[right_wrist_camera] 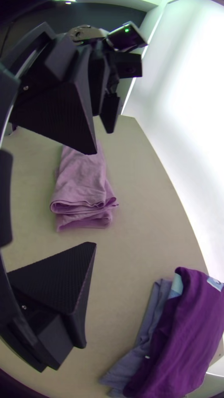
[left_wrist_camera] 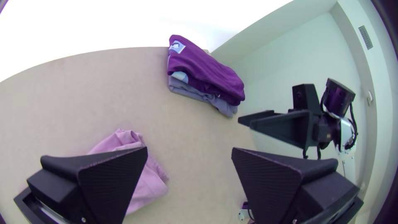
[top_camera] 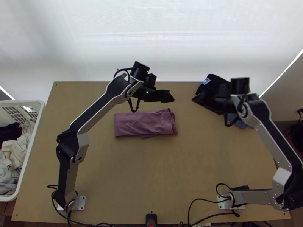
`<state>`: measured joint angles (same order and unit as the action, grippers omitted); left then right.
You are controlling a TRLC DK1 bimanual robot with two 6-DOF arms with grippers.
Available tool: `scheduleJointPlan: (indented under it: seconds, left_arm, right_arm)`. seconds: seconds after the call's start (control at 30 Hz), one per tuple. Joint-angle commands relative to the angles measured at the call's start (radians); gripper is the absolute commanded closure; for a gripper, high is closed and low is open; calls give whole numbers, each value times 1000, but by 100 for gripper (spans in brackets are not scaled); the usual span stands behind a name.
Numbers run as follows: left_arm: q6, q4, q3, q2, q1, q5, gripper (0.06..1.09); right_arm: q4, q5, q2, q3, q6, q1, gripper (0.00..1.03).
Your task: Fold the t-shirt
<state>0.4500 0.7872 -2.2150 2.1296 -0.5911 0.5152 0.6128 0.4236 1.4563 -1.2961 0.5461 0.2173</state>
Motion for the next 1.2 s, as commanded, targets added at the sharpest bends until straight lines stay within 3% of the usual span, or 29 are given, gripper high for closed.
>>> scheduleJointPlan:
  seconds: [0.0, 0.27, 0.47, 1.17]
  left_arm:
    - [13, 14, 17, -63, 56, 11, 9]
    - [-37, 98, 38, -163, 163, -7, 9]
    - [-73, 99, 40, -267, 244, -159, 9]
    - [-145, 265, 72, -547, 593, -179, 9]
  right_arm:
    - [-31, -2, 53, 49, -12, 53, 4]
    - [-39, 20, 230, 20, -32, 140, 4]
    - [-39, 61, 348, -28, -98, 163, 4]
    - [-56, 58, 559, -141, -181, 172, 4]
